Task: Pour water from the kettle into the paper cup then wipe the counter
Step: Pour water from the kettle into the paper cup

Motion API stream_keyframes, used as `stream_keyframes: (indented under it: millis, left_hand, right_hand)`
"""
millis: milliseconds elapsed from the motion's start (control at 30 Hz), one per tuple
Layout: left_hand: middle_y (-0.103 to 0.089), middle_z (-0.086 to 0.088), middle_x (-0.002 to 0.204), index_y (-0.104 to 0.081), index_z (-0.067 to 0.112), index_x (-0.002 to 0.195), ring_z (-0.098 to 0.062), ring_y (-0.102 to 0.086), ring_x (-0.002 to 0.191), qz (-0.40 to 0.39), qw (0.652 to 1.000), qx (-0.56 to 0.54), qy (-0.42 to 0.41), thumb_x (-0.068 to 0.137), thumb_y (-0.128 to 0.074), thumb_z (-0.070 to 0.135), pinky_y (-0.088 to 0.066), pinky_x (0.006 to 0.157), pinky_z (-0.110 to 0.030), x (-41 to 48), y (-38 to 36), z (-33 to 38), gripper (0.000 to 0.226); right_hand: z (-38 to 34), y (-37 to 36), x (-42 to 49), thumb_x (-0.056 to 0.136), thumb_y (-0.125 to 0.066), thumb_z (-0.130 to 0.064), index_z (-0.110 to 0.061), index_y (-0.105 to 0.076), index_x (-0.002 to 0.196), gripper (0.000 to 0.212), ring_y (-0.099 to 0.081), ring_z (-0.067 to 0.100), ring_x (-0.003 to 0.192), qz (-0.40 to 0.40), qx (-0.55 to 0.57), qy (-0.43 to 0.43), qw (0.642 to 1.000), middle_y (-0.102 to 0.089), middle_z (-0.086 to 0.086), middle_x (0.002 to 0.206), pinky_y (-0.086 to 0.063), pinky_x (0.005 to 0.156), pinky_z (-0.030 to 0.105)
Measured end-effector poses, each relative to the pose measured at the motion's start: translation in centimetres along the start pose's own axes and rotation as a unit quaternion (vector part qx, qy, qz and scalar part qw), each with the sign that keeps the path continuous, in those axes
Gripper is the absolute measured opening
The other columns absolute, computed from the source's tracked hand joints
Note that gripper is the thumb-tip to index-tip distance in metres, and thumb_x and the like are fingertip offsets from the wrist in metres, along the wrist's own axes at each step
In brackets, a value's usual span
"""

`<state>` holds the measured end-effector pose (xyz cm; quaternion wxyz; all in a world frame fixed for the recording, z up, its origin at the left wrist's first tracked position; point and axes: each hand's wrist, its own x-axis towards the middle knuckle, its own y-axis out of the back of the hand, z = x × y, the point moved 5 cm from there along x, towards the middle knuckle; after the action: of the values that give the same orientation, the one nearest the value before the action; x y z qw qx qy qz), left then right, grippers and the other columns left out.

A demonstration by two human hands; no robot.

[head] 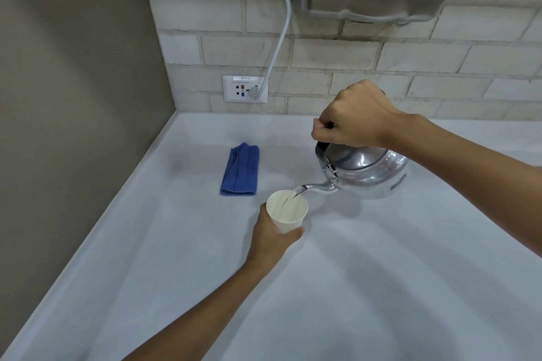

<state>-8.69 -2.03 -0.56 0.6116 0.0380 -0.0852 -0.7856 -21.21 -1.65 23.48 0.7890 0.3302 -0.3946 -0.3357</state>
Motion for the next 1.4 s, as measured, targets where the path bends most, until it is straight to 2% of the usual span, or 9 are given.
stream_keyframes:
  millis: [833,1033,1167,1400]
  left_hand:
    - [-0.053,0.005,0.109,-0.040,0.029,0.109,-0.012,-0.050,0.099,-0.002,1.000,-0.006,0.002,0.062,-0.082,0.013,-0.037,0.061,0.007,-0.09,-0.02,0.06,0.066]
    - [-0.052,0.006,0.108,-0.042,0.024,0.114,-0.011,-0.049,0.097,0.000,1.000,0.001,0.002,0.061,-0.083,0.014,-0.038,0.061,0.007,-0.06,0.00,0.04,0.068]
    - [-0.052,0.007,0.105,-0.039,0.031,0.107,-0.010,-0.049,0.094,0.004,1.000,0.002,0.000,0.061,-0.083,0.014,-0.037,0.060,0.007,-0.07,0.00,0.02,0.066]
    - [-0.053,0.013,0.100,-0.040,0.030,0.106,-0.005,-0.052,0.089,0.004,1.000,0.000,-0.001,0.061,-0.083,0.013,-0.037,0.060,0.007,-0.05,-0.04,0.05,0.065]
  right_hand:
    - [0.25,0.32,-0.17,0.070,-0.049,-0.015,-0.011,-0.024,0.041,0.038,-0.010,0.017,0.042,0.011,-0.008,0.010,1.000,-0.016,0.004,0.038,-0.008,0.051,0.014]
    - [0.25,0.62,-0.13,0.070,-0.048,-0.015,-0.010,-0.025,0.041,0.038,-0.011,0.017,0.042,0.013,-0.015,0.011,1.000,-0.017,0.005,0.037,-0.008,0.050,0.014]
    - [0.40,0.77,-0.11,0.071,-0.052,-0.013,-0.010,-0.026,0.040,0.040,-0.010,0.017,0.041,0.012,-0.016,0.014,1.000,-0.018,0.005,0.037,-0.007,0.050,0.015]
    - [0.26,0.87,-0.15,0.070,-0.047,-0.016,-0.010,-0.026,0.040,0.038,-0.013,0.017,0.040,0.013,-0.019,0.010,1.000,-0.019,0.006,0.036,-0.008,0.051,0.014]
